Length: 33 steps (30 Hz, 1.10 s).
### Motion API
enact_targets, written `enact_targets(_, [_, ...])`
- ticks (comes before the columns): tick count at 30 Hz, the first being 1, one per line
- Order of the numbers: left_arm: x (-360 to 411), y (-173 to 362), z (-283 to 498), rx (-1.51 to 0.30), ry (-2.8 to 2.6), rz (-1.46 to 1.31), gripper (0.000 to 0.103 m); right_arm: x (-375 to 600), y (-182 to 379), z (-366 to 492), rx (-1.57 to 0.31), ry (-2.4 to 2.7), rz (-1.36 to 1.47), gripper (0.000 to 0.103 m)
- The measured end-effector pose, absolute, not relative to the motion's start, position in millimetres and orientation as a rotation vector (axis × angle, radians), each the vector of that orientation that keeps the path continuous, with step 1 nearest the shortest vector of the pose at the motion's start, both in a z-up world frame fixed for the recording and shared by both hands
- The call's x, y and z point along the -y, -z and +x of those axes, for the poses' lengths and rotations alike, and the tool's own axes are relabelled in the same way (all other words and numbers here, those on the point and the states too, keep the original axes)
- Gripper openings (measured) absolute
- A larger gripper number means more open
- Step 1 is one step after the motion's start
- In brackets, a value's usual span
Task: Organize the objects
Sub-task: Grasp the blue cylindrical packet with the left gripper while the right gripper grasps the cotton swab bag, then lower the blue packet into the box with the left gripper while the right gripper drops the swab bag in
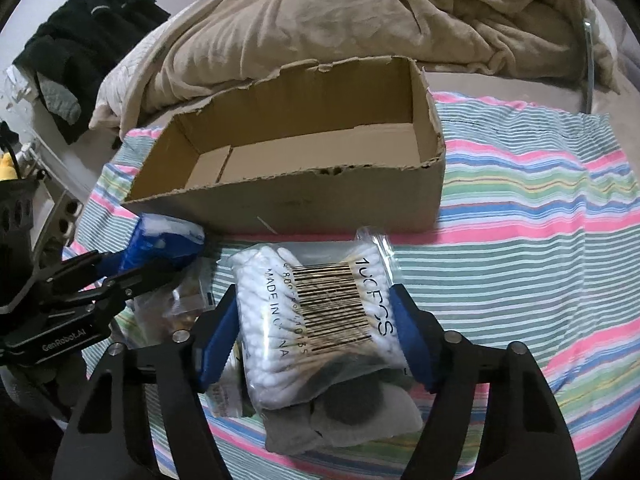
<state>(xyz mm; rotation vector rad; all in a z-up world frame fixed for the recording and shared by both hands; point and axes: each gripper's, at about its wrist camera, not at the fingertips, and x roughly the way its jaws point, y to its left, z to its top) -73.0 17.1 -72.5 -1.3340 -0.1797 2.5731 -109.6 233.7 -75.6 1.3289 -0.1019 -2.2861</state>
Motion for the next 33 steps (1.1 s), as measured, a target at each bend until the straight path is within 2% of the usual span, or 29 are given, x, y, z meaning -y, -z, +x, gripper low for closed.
enact_targets(12, [-18,53,-63,0.195,-2.577,-1.247,0.018,-237,49,-94,0.100,2.321,1.236,0.073])
enact_targets(19, [-17,39,-59,0.211,-2.588,-1.204,0.015,-238,26,-90,0.079,2.349,1.173,0.073])
enact_targets(33, [-7,-18,-70,0.251,-2.648,-1.019,0.014,-235,-11,-110,0.016,2.397,1.042,0.073])
